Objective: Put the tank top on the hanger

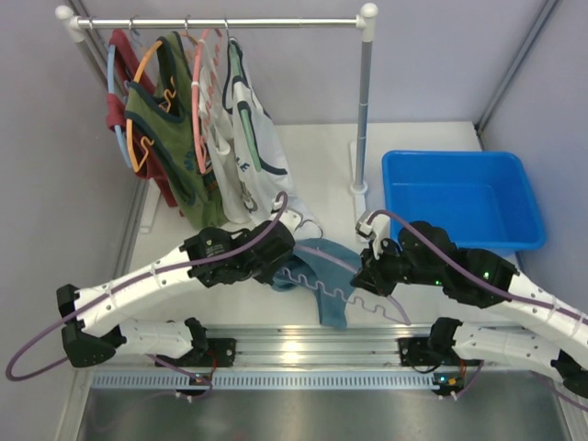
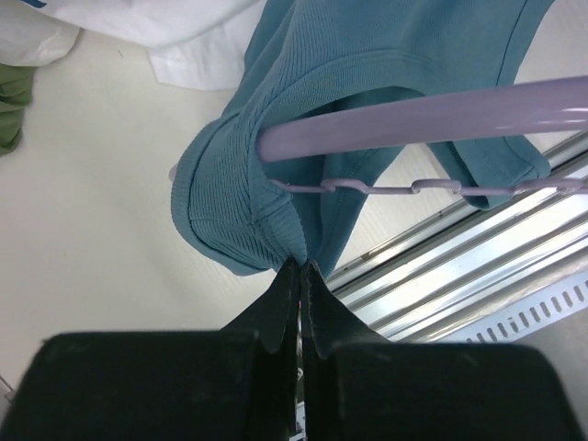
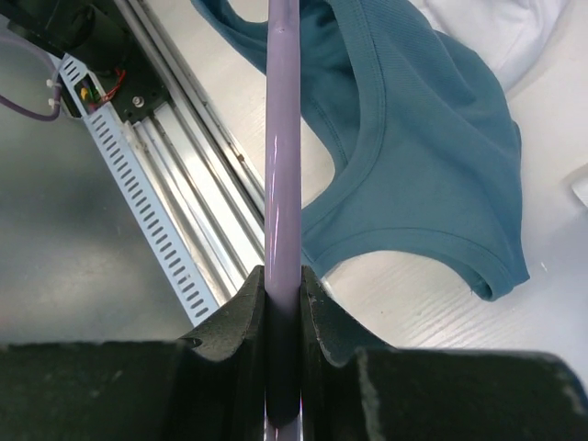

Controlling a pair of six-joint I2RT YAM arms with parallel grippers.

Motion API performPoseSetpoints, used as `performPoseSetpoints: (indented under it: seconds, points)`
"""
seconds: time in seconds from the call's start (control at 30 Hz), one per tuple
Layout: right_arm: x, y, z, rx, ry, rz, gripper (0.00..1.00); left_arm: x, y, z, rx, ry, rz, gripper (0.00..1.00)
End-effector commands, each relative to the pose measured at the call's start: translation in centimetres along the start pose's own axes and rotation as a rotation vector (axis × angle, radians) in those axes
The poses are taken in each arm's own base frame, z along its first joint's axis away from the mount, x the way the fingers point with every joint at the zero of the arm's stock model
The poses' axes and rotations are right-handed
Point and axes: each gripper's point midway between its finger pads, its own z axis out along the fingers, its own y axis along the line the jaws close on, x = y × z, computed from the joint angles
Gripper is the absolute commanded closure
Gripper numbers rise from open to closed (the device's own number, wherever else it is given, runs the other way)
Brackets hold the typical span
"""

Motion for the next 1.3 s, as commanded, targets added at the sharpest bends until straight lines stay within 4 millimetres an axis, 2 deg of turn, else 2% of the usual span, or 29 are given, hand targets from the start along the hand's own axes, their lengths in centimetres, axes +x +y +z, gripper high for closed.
performPoseSetpoints:
  seconds: [0.0, 0.17, 0.27, 0.37, 0.47, 0.57, 0.67, 0.8, 0.87, 1.0, 1.27]
  points:
    - [-3.9, 0.6, -1.7, 0.0, -0.128, -0.057, 1.0, 0.5, 0.4, -0.7, -0.025, 0.016, 0.053, 1.0]
    - [-4.1, 0.9, -1.9, -0.017, -0.148, -0.057, 1.0, -0.3, 0.4, -1.0, -0.04, -0.02, 0.042, 1.0]
    - [-3.5, 1.2, -1.0, -0.046, -0.141, -0.046, 1.0, -1.2, 0.3, -1.5, -0.047, -0.052, 0.033, 1.0]
    - [-3.8, 1.6, -0.4, -0.064, -0.179, -0.043, 1.0, -1.9, -0.2, -1.9, -0.019, -0.072, 0.026, 1.0]
    - [-4.4, 1.3, -0.2, -0.033, -0.233, -0.054, 1.0, -1.8, -1.2, -1.8, 0.036, -0.062, 0.044, 1.0]
    - [-4.9, 1.5, 0.0, -0.04, -0.269, -0.071, 1.0, -1.4, -1.0, -1.5, 0.014, -0.047, 0.06, 1.0]
    - [-4.4, 2.5, 0.8, -0.091, -0.253, -0.084, 1.0, -1.5, -0.6, -1.4, -0.011, -0.056, 0.049, 1.0]
    - [-3.1, 3.8, 1.7, -0.136, -0.221, -0.097, 1.0, -2.9, 1.6, -2.2, -0.134, -0.125, -0.017, 1.0]
    - [-2.4, 4.0, 2.0, -0.137, -0.21, -0.091, 1.0, -3.3, 2.1, -2.7, -0.147, -0.152, -0.043, 1.0]
    - [-2.0, 4.1, 2.5, -0.129, -0.222, -0.072, 1.0, -4.0, 1.7, -3.4, -0.111, -0.191, -0.073, 1.0]
    - [-1.3, 2.9, 3.2, -0.069, -0.219, -0.07, 1.0, -3.7, 0.6, -3.8, -0.034, -0.179, -0.031, 1.0]
